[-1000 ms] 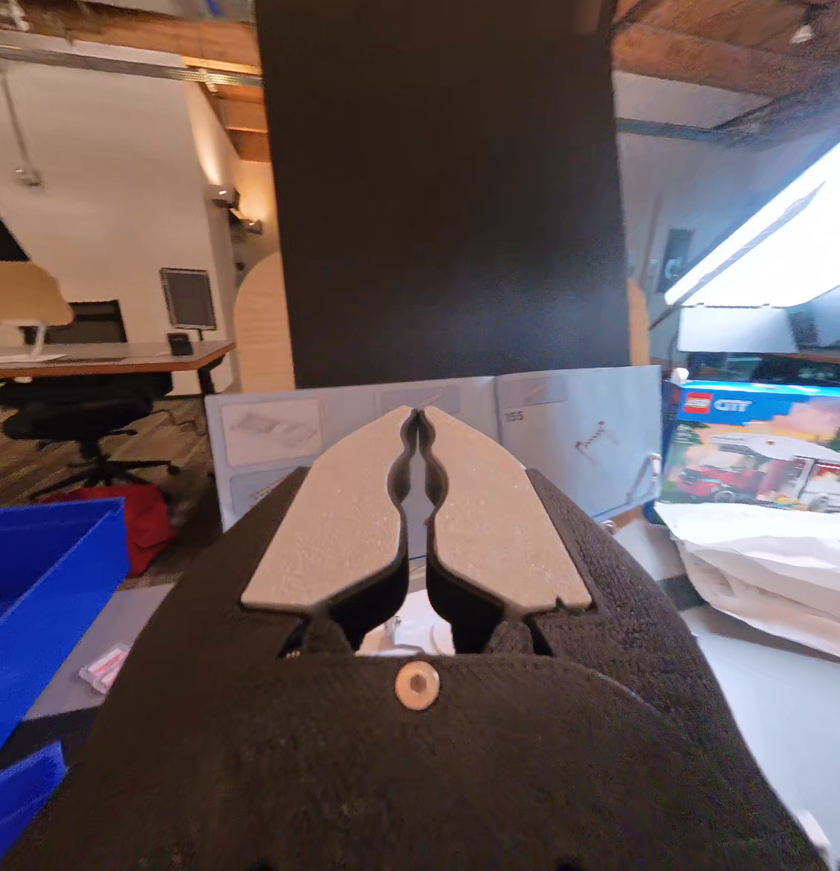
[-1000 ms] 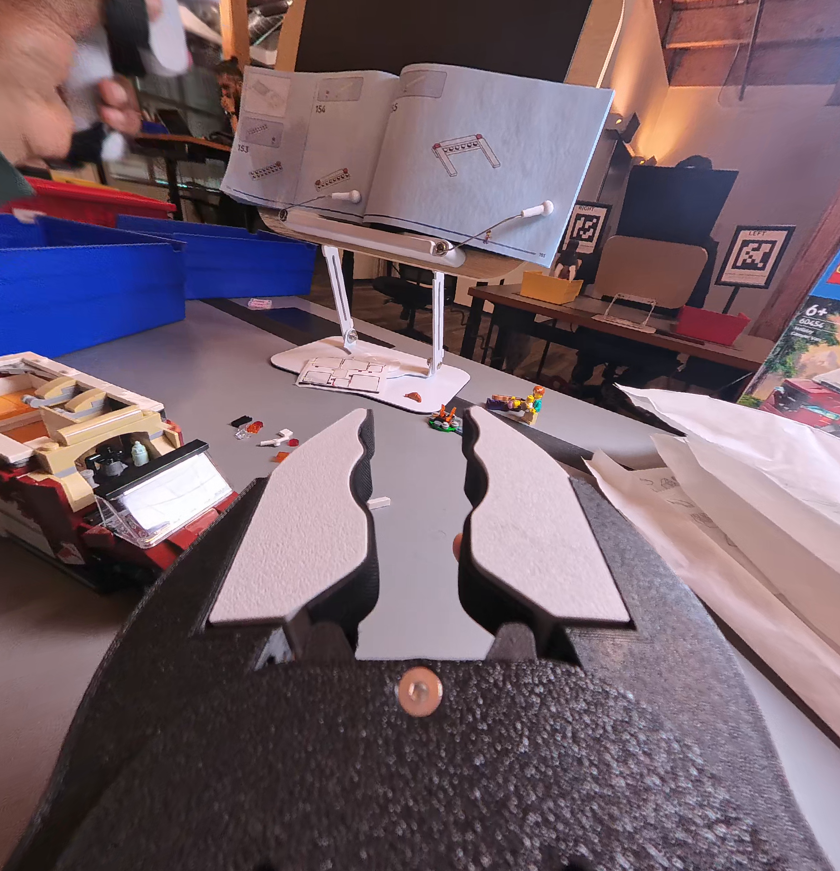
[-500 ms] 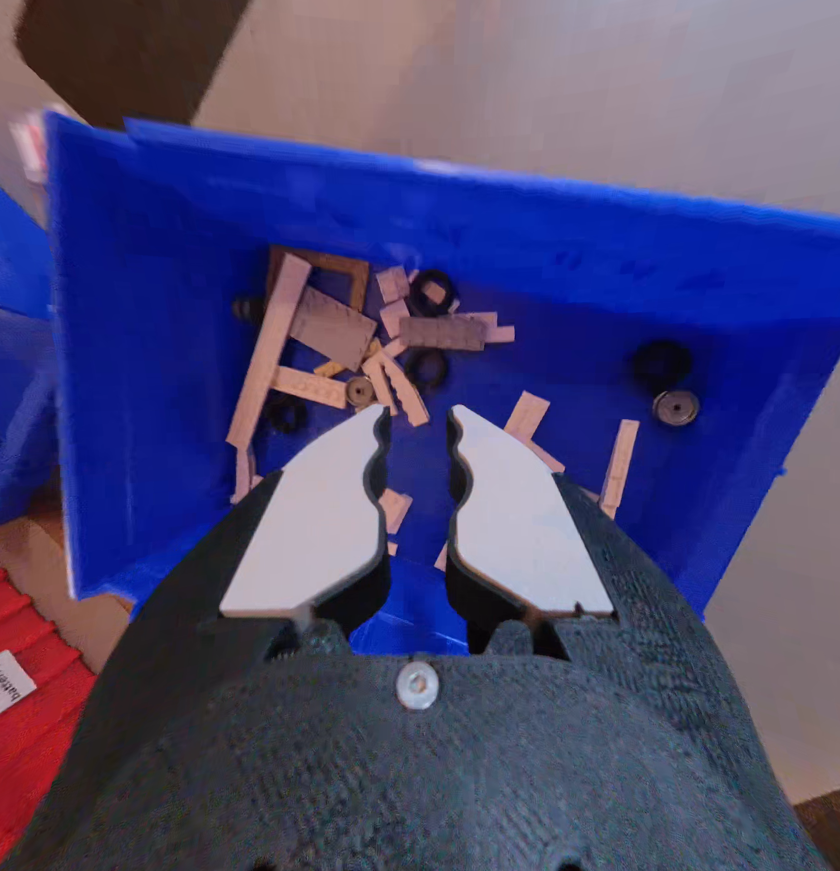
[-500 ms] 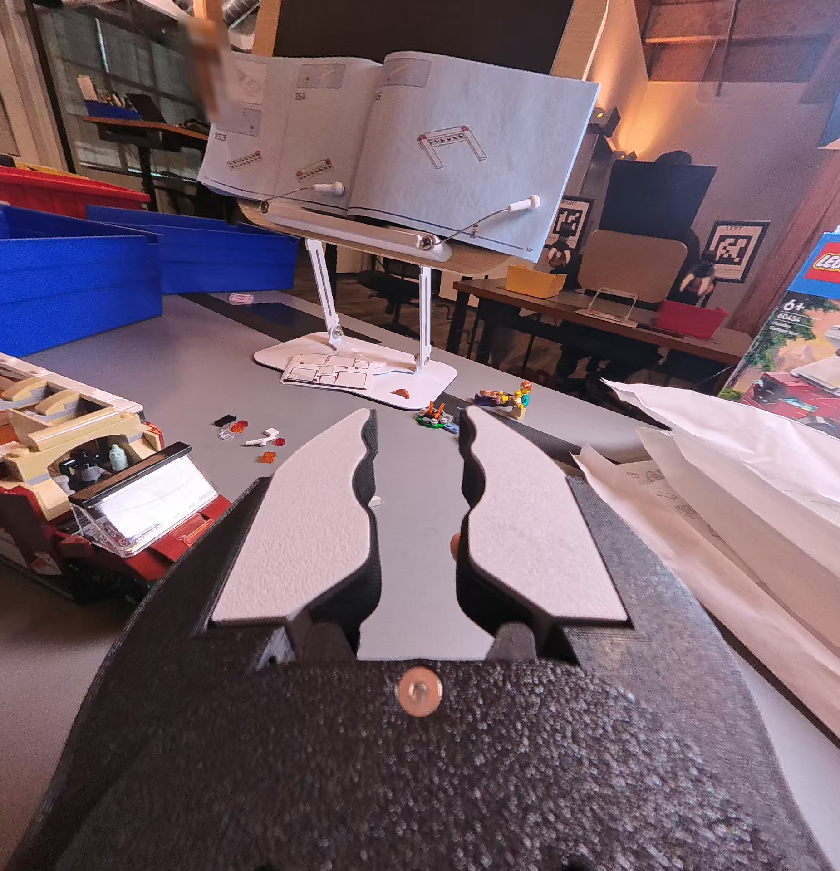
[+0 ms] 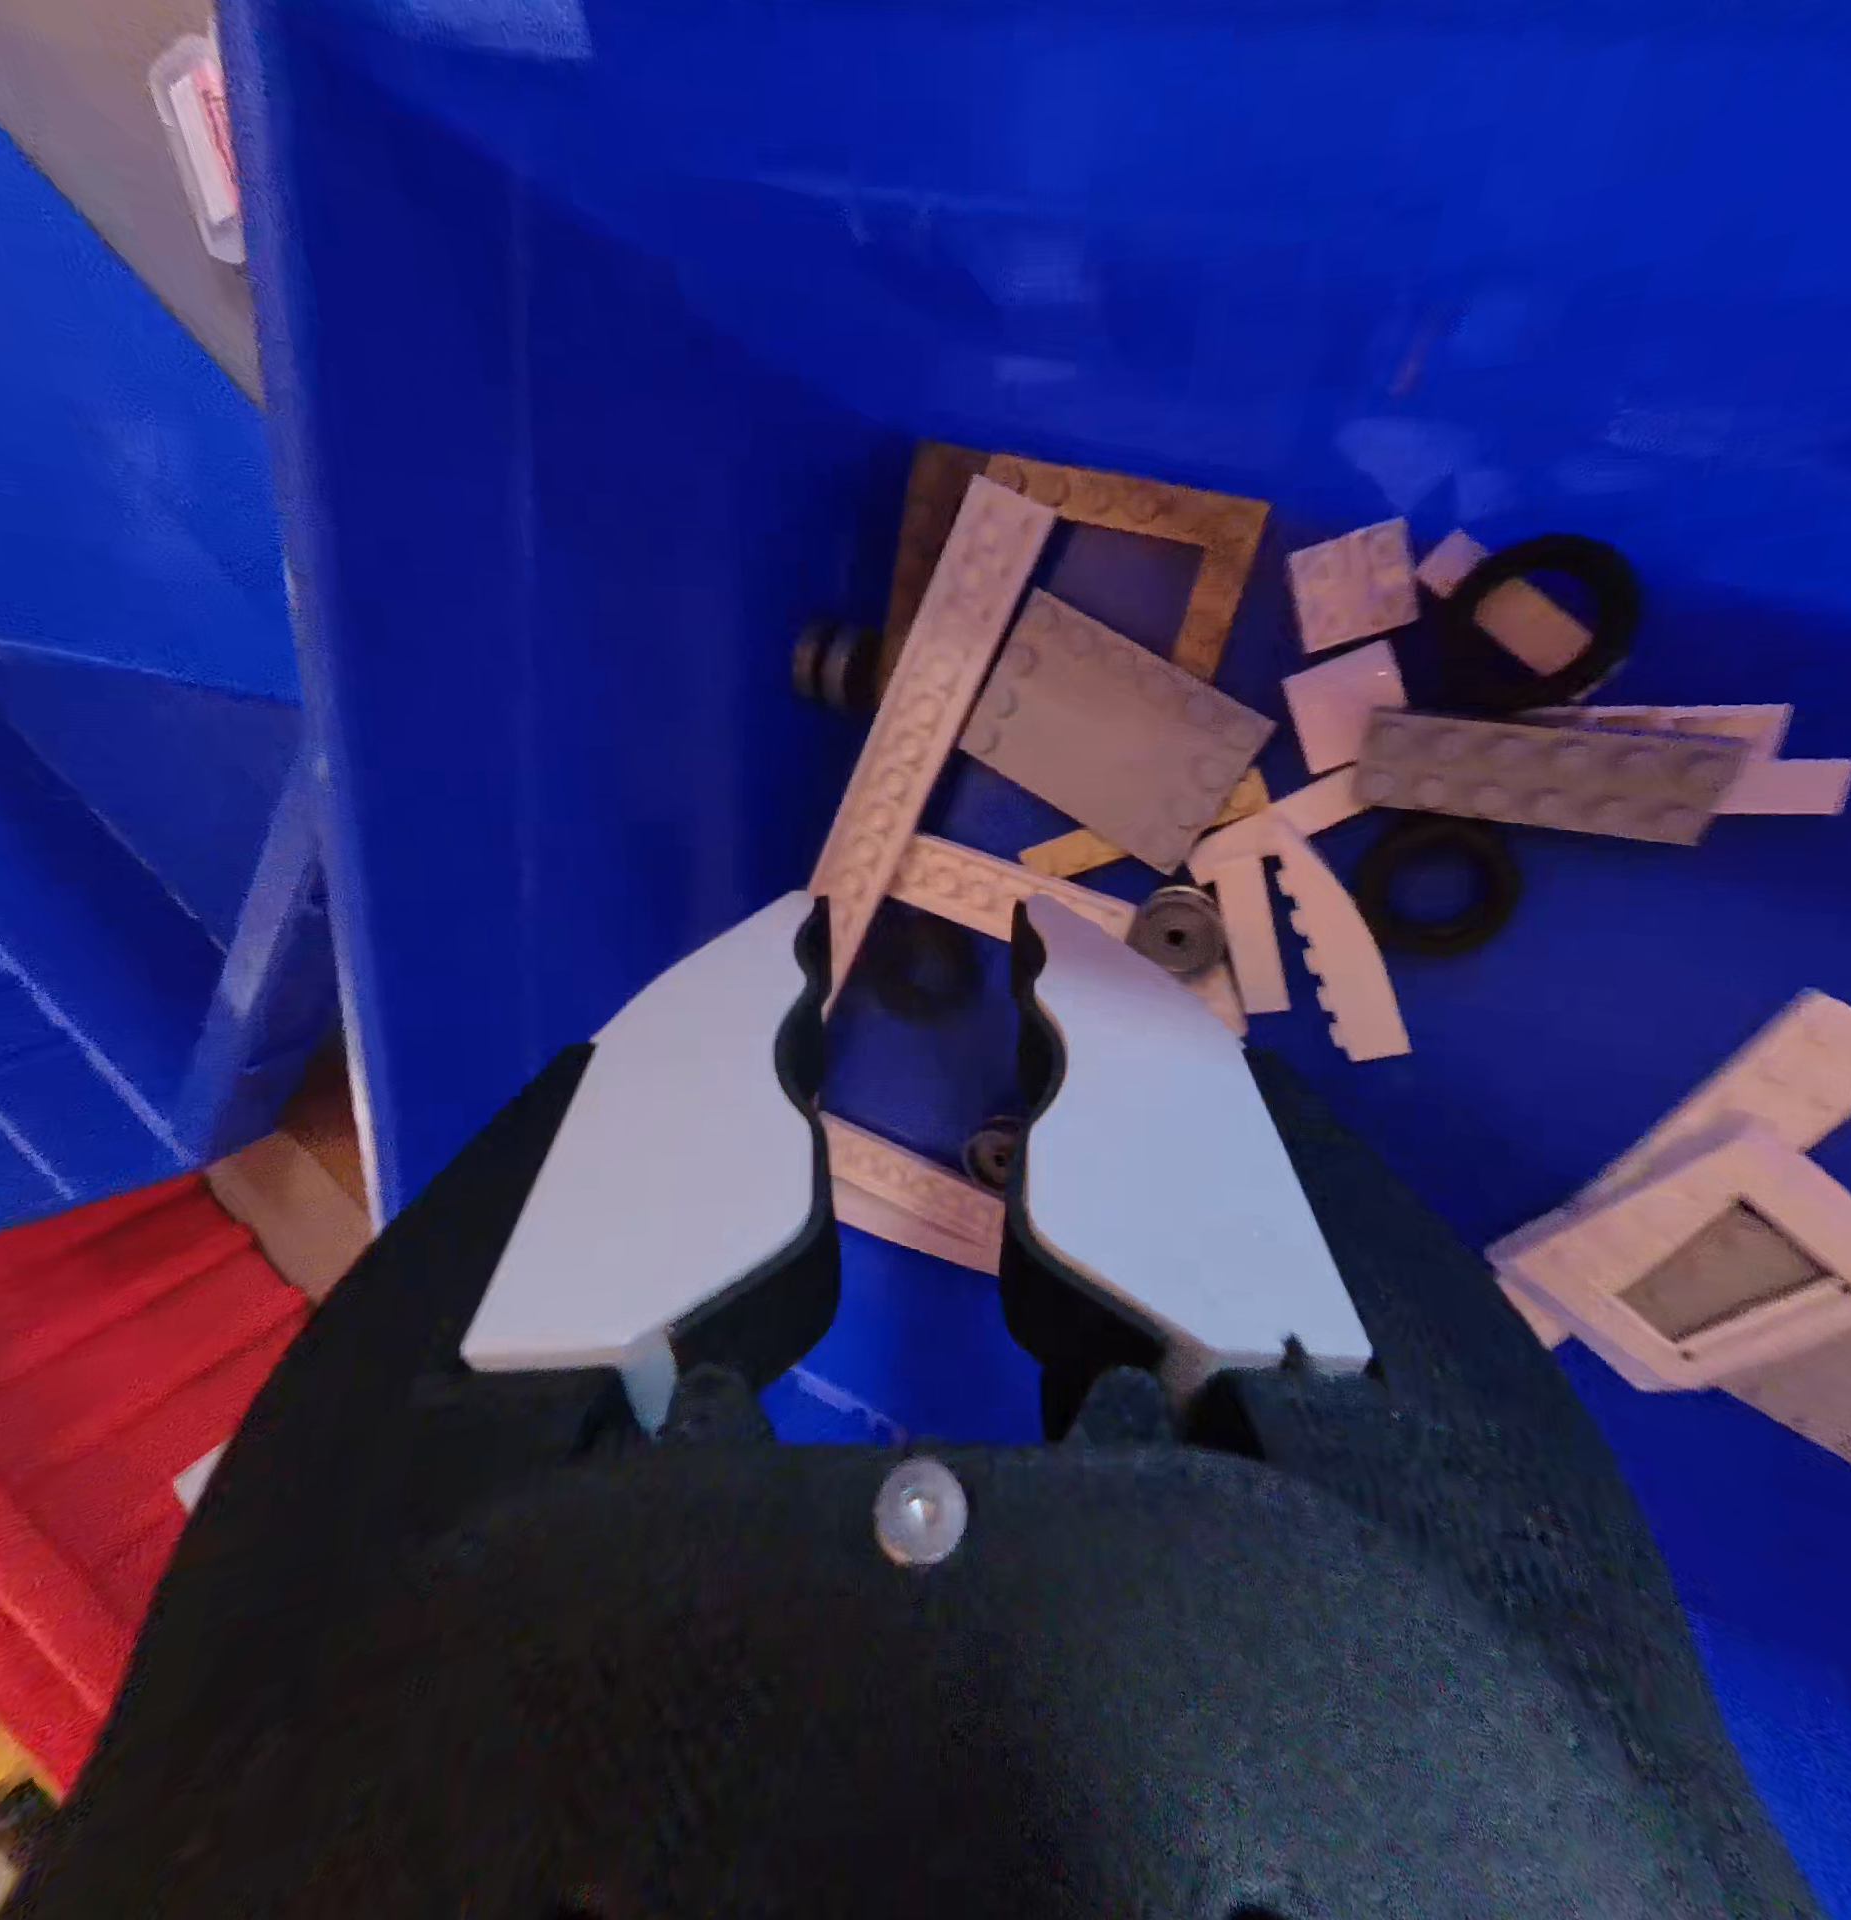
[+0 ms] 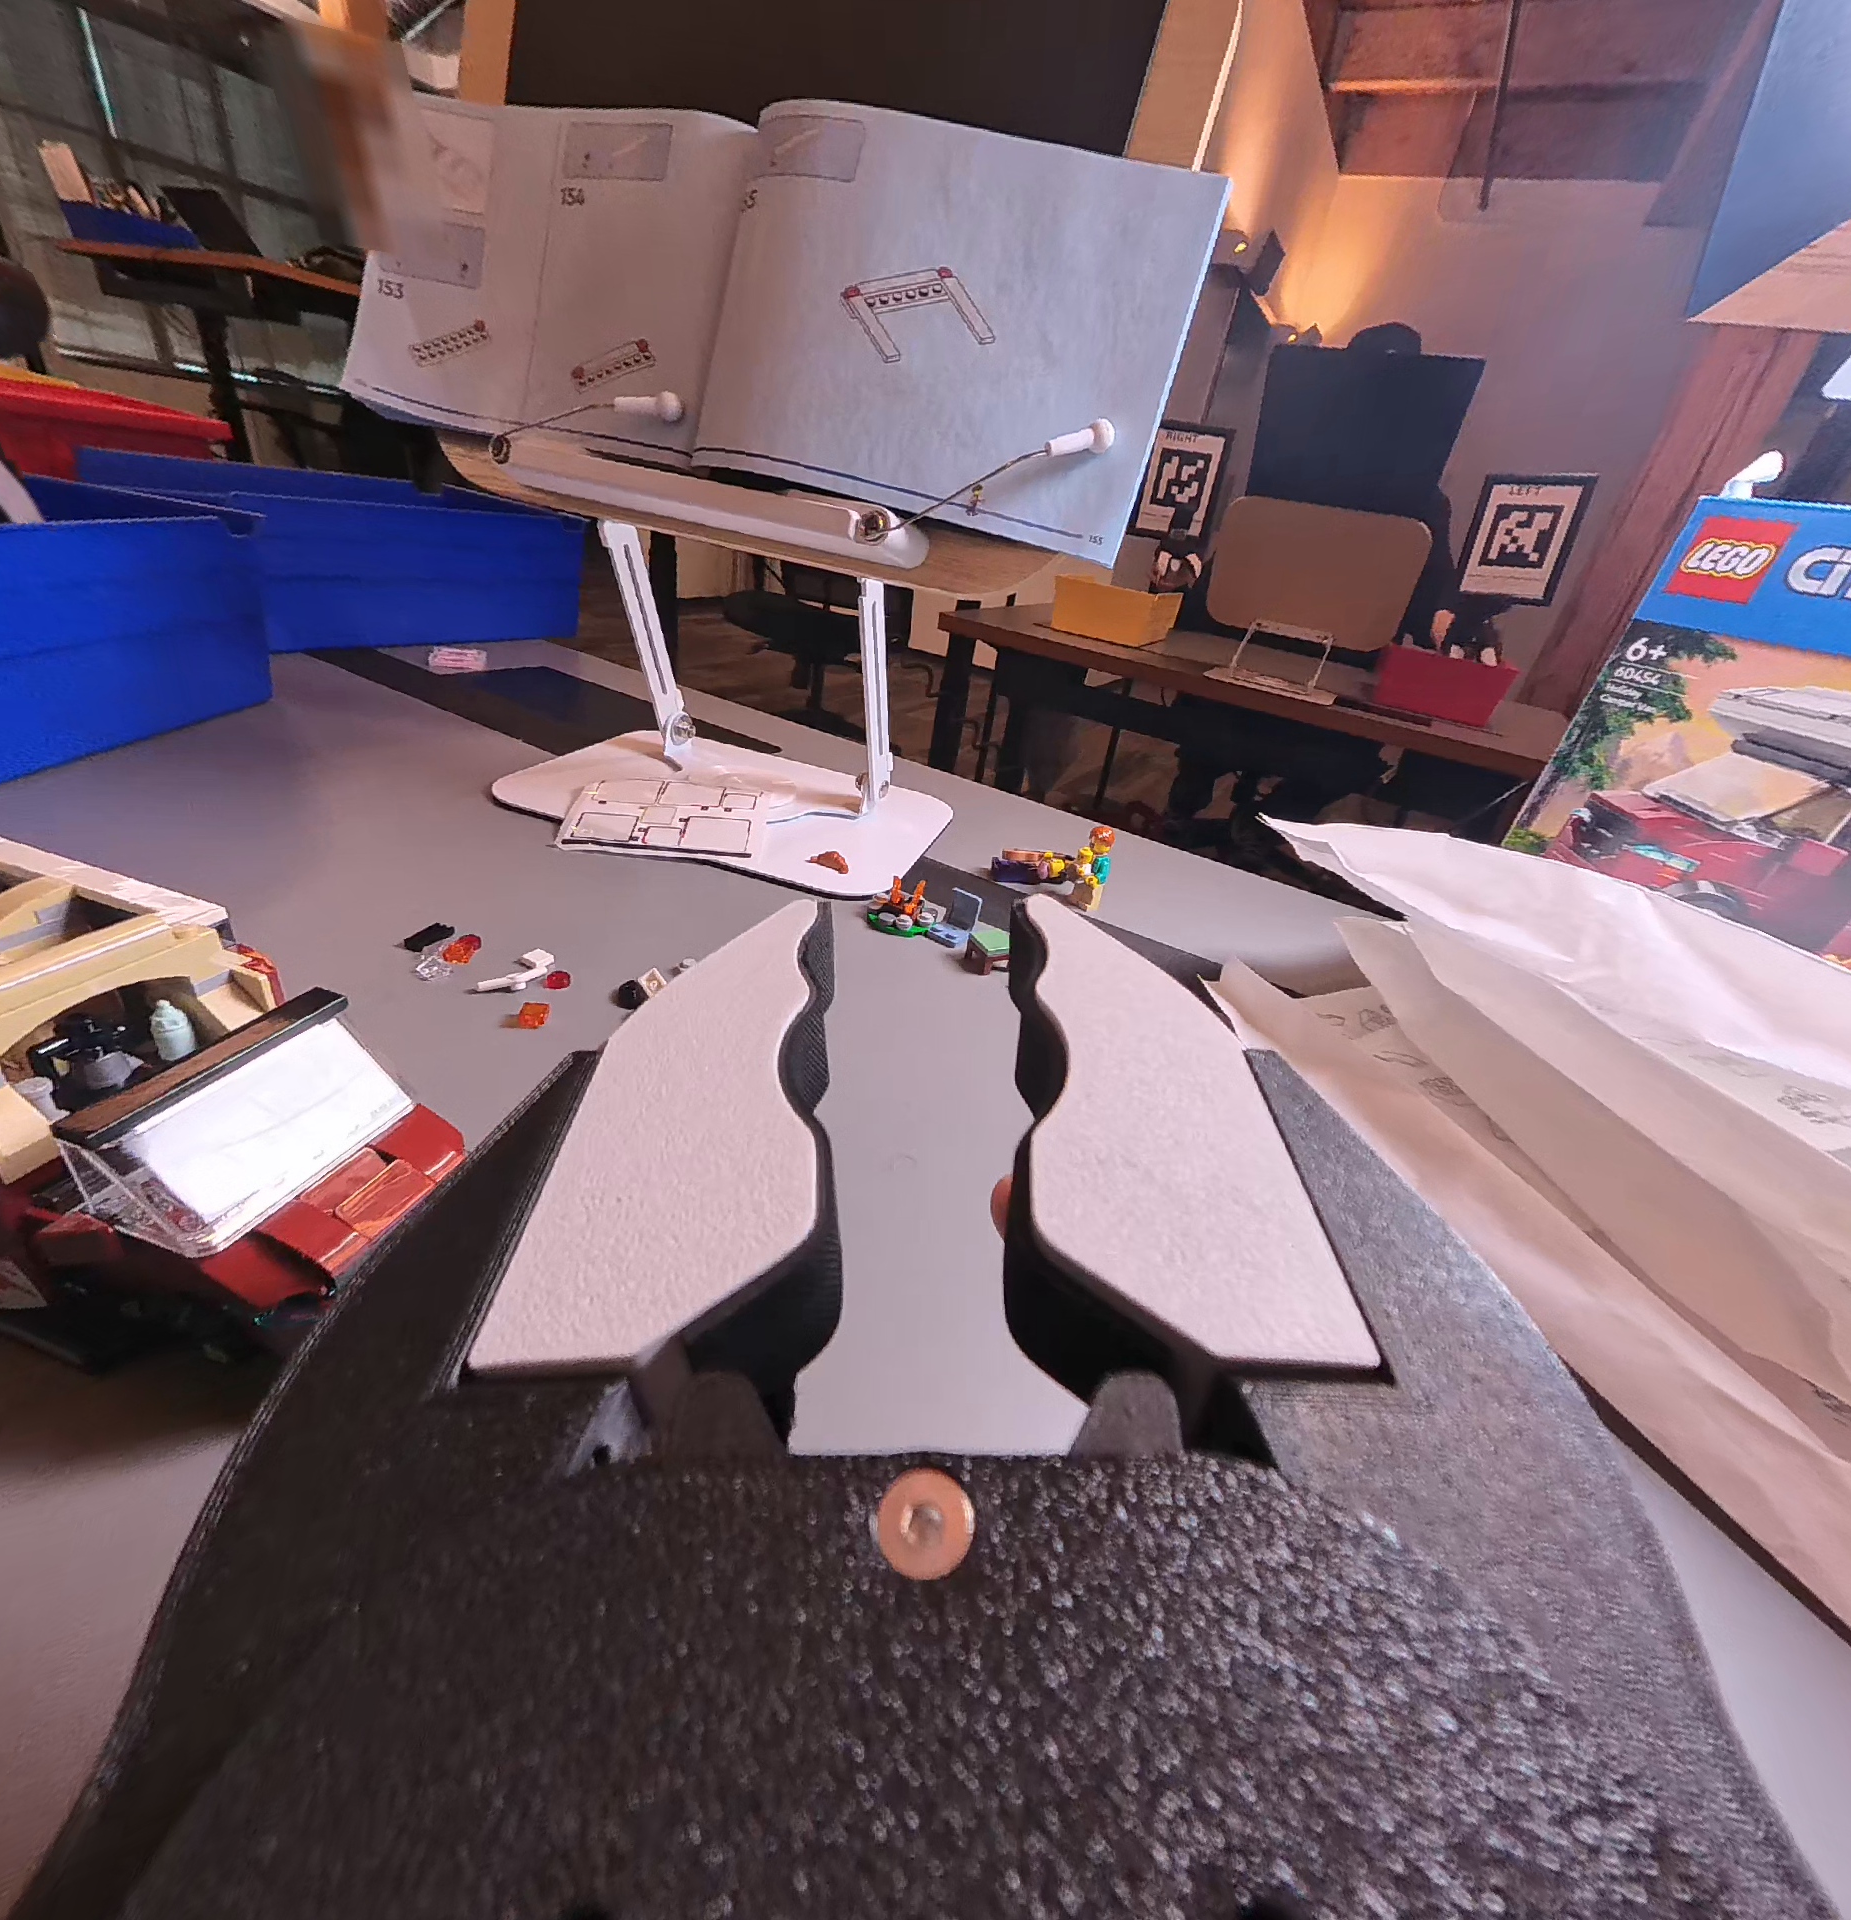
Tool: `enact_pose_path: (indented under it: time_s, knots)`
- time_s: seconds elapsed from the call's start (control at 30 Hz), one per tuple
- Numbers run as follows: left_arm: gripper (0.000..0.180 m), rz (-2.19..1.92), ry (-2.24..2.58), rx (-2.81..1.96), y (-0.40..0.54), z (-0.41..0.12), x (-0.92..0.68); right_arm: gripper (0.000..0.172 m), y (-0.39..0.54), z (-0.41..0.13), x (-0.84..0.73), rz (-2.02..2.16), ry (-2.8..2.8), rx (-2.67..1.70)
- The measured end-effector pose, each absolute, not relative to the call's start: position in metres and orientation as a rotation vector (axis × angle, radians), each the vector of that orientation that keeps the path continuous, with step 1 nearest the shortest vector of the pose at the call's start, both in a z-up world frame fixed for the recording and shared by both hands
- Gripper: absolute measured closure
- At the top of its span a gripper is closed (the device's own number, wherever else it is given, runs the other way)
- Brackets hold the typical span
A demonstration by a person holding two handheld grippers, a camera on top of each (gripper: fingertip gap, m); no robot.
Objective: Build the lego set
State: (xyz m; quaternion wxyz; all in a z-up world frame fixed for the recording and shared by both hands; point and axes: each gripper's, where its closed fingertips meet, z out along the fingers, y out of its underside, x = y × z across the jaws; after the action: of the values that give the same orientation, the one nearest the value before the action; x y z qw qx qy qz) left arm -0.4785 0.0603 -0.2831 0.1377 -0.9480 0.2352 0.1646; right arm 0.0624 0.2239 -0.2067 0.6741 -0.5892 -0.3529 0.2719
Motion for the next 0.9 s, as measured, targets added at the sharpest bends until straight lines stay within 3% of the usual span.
enact_pose_path:
  time_s: [0.13, 0.53, 0.9]
  knots:
    - [0.143, 0.531, 0.857, -2.798, 0.069, -0.302, -0.491, 0.14, 0.223, -0.207, 0.062, 0.615, -0.802, -1.323]
    - [0.178, 0.318, 0.897, -2.844, 0.06, -0.3, -0.478, 0.141, 0.221, -0.209, 0.06, 0.632, -0.826, -1.324]
    - [0.179, -0.66, 0.758, -2.811, 0.012, -0.271, -0.395, 0.142, 0.218, -0.21, 0.058, 0.622, -0.846, -1.318]
